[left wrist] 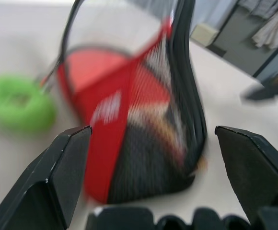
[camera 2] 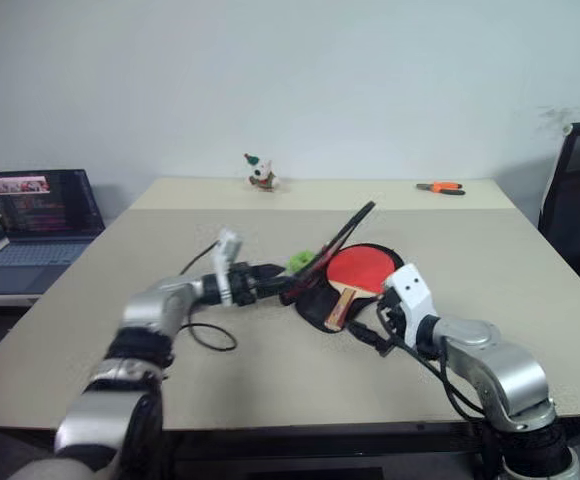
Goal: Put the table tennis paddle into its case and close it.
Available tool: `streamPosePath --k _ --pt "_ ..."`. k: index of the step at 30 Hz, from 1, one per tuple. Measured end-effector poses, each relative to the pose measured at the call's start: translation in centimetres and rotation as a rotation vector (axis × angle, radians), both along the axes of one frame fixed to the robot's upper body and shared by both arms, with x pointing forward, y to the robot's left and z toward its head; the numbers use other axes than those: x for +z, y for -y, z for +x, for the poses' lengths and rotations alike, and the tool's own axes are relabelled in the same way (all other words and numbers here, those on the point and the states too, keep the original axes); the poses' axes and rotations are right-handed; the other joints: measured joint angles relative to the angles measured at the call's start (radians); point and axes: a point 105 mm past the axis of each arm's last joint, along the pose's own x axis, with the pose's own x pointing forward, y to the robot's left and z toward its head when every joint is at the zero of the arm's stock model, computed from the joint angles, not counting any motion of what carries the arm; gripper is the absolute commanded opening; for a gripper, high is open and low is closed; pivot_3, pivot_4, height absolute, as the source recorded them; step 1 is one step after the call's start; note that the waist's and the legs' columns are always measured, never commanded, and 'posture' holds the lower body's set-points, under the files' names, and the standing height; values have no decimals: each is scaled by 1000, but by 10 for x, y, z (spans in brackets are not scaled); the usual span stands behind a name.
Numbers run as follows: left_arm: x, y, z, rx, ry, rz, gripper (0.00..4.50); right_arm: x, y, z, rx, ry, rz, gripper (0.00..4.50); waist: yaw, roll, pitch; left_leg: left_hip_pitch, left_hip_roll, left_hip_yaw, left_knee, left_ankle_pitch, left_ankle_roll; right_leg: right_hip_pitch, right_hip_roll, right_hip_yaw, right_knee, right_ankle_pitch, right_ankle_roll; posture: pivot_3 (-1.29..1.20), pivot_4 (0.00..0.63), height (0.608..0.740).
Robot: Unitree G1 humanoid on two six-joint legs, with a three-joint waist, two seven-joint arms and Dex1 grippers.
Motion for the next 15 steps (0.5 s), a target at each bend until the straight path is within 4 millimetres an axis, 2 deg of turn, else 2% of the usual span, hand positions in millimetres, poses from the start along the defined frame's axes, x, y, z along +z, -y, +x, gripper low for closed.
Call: streamPosePath --k 4,9,13,15 --pt "1 -2 -3 56 -12 -32 4500 1 -5 4 8 0 2 4484 13 0 0 -1 -1 0 2 0 0 2 -1 -2 0 0 1 0 150 740" --pt "9 18 -5 33 11 -70 4500 -1 -10 4 14 -17 23 4484 8 0 0 -1 -1 1 3 0 0 2 0 -1 0 1 1 0 150 740" --pt "16 26 -9 1 26 -90 4500 -5 -3 11 -64 -86 82 4484 2 0 0 0 0 1 2 0 0 1 0 0 0 1 1 0 150 740" --pt "20 21 -14 -7 39 -96 4500 -6 2 16 -127 -129 142 4484 -4 0 0 1 1 1 1 0 0 0 0 0 0 1 1 0 150 740"
